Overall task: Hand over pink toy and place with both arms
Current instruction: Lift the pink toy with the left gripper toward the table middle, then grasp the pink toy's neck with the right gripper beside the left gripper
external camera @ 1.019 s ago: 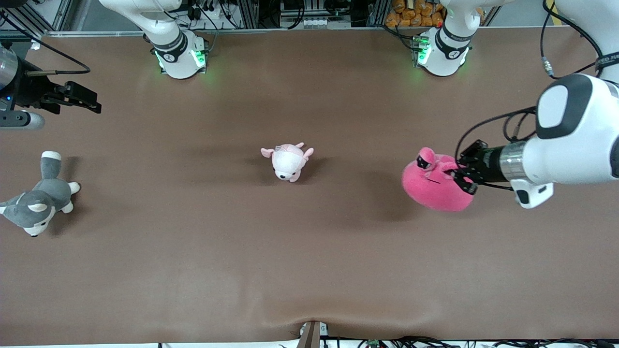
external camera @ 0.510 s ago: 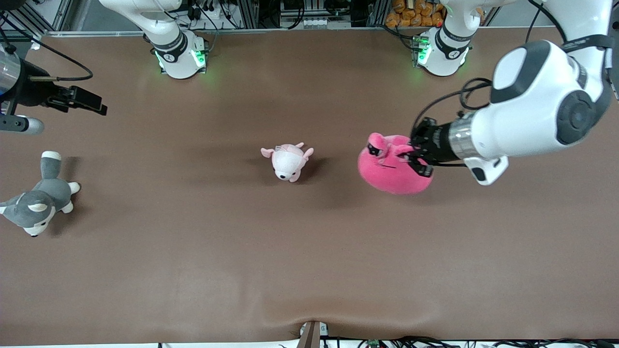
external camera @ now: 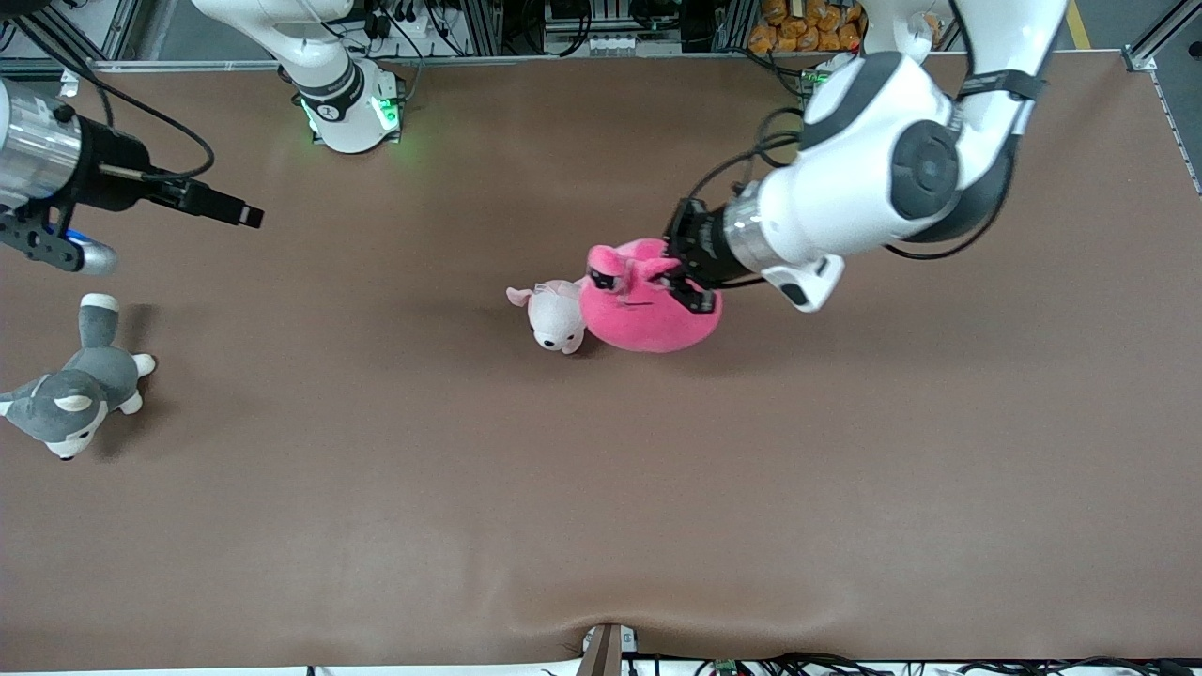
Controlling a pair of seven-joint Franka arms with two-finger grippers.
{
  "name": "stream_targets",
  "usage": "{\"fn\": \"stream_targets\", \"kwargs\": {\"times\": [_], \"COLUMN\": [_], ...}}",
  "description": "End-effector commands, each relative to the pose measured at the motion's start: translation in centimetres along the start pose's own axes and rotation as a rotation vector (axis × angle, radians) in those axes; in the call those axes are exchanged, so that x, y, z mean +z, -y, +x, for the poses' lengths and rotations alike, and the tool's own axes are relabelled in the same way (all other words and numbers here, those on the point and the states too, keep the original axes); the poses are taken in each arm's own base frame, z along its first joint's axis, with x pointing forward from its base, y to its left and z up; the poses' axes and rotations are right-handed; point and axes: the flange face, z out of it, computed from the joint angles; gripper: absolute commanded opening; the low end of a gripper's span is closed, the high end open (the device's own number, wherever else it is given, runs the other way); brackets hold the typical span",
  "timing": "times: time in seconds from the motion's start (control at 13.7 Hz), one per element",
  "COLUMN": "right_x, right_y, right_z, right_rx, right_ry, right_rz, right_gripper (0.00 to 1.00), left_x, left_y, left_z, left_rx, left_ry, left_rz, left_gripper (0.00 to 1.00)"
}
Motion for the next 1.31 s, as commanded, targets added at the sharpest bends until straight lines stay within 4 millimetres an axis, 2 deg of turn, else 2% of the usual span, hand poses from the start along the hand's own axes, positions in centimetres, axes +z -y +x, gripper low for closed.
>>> {"fn": "stream_targets", "kwargs": {"times": [0.0, 0.36, 0.58, 0.8, 0.87, 1.02, 1.24], "right_x": [2.2, 6.5, 8.6, 10.4, 11.3, 12.1, 13.1], "right_y": [3.6, 9.8, 12.7, 15.6, 16.4, 17.1, 18.6], "right_z": [-0.3, -1.1, -1.6, -3.1, -3.4, -3.1, -3.8], "right_rx": [0.074, 0.204, 0.326, 0.428, 0.441, 0.463, 0.486], "right_ry": [0.074, 0.116, 0.163, 0.21, 0.209, 0.203, 0.195], "right_rz": [0.041, 0.079, 0.12, 0.141, 0.138, 0.148, 0.16], "right_gripper": [1.0, 1.0, 1.0, 1.0, 1.0, 1.0, 1.0], "left_x": [0.2, 1.9, 3.3, 4.1, 4.0, 4.6, 5.3], "left_y": [1.1, 2.9, 3.5, 4.4, 4.5, 4.9, 5.5], "left_z": [-2.6, -6.0, -6.7, -7.5, -7.8, -8.0, -8.4], "left_rx": [-0.073, -0.159, -0.183, -0.189, -0.199, -0.199, -0.192], "left_ry": [0.074, 0.24, 0.243, 0.251, 0.258, 0.257, 0.25], "left_rz": [-0.012, 0.031, 0.039, 0.04, 0.036, 0.041, 0.05], "left_gripper": [0.0, 0.0, 0.0, 0.0, 0.0, 0.0, 0.0]}}
